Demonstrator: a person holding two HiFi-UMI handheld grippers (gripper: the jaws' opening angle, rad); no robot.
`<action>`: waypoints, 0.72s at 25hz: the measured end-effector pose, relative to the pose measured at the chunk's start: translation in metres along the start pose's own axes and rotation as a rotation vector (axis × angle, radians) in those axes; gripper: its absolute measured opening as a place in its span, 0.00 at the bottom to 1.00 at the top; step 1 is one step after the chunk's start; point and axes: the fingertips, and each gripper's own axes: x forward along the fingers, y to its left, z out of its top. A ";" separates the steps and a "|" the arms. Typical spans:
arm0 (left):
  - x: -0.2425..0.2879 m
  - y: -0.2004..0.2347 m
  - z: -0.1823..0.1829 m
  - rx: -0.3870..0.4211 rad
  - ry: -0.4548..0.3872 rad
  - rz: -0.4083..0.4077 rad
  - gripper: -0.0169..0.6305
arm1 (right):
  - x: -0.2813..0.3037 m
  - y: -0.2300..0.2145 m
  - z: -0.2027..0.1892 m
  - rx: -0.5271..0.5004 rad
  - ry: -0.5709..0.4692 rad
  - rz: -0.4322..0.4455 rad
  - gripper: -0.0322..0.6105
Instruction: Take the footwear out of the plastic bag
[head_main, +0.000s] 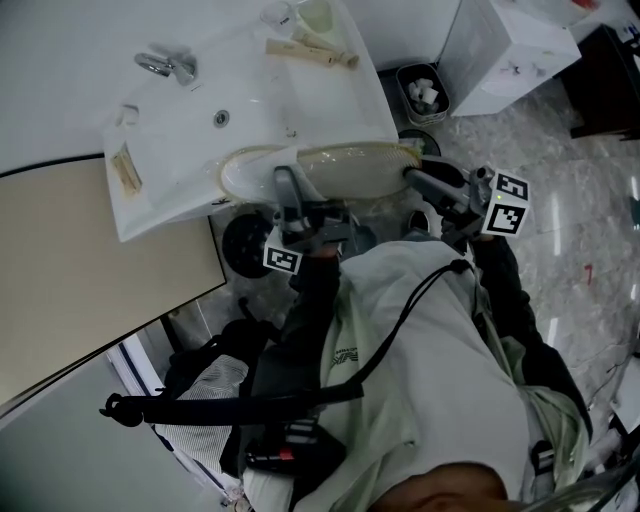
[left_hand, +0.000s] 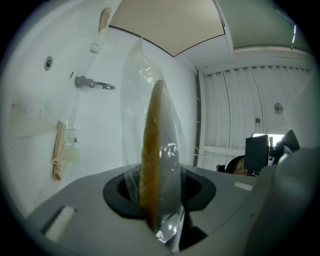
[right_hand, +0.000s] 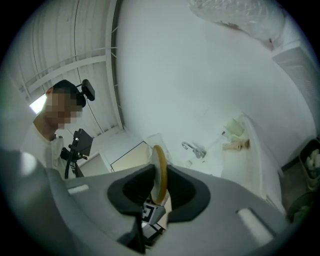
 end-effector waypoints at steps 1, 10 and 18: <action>0.000 0.001 0.001 -0.002 -0.005 0.001 0.21 | 0.000 0.001 0.001 0.006 -0.008 0.010 0.16; 0.002 0.003 0.014 -0.013 -0.046 -0.019 0.22 | -0.006 0.005 0.013 0.039 -0.087 0.072 0.14; 0.001 0.007 0.020 -0.024 -0.068 -0.016 0.22 | -0.010 0.010 0.021 -0.003 -0.103 0.087 0.14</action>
